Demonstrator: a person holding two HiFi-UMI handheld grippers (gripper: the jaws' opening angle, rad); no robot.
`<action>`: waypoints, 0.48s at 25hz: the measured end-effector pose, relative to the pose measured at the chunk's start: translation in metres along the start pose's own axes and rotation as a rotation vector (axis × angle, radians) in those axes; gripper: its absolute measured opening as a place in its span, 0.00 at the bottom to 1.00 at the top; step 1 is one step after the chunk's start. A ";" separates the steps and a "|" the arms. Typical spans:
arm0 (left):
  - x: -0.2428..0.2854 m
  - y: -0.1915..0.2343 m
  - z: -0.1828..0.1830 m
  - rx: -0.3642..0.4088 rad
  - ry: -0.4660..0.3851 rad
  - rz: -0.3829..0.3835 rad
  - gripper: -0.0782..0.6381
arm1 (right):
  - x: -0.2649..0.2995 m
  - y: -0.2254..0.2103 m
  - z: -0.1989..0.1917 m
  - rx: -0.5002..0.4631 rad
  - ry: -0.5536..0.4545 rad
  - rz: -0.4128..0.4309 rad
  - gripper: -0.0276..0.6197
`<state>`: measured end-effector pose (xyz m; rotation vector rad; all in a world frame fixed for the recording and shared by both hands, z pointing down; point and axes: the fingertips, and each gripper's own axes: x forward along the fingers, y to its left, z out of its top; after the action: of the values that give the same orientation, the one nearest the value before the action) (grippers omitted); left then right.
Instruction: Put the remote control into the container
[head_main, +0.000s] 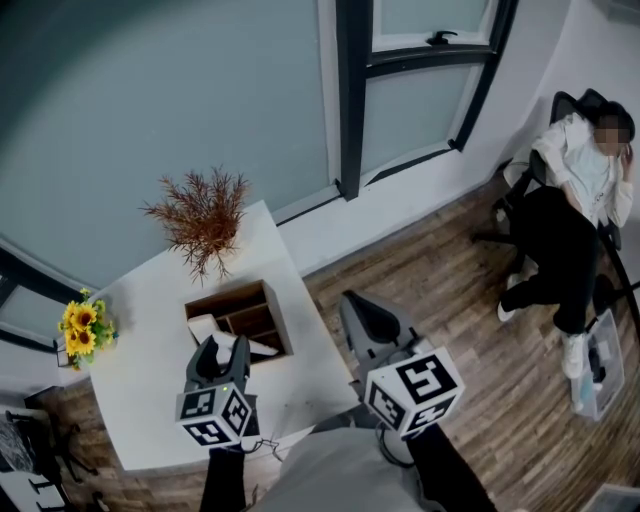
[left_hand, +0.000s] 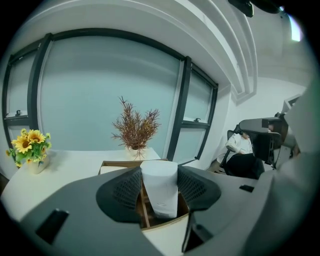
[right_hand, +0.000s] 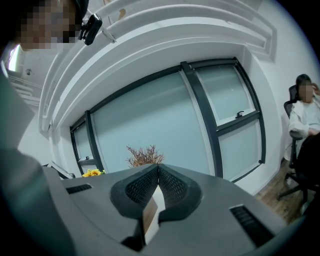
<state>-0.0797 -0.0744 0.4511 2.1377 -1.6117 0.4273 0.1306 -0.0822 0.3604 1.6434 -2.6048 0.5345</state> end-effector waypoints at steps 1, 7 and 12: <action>0.000 0.001 -0.001 -0.001 0.004 0.002 0.43 | 0.000 0.001 0.000 0.000 0.001 0.000 0.05; 0.000 0.003 -0.009 0.005 0.018 0.009 0.43 | -0.002 0.003 -0.001 -0.001 -0.001 0.001 0.05; -0.001 0.004 -0.008 0.012 0.009 0.015 0.43 | -0.002 0.005 -0.001 -0.003 0.001 0.005 0.05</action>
<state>-0.0838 -0.0706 0.4584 2.1307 -1.6252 0.4521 0.1273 -0.0781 0.3595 1.6359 -2.6078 0.5308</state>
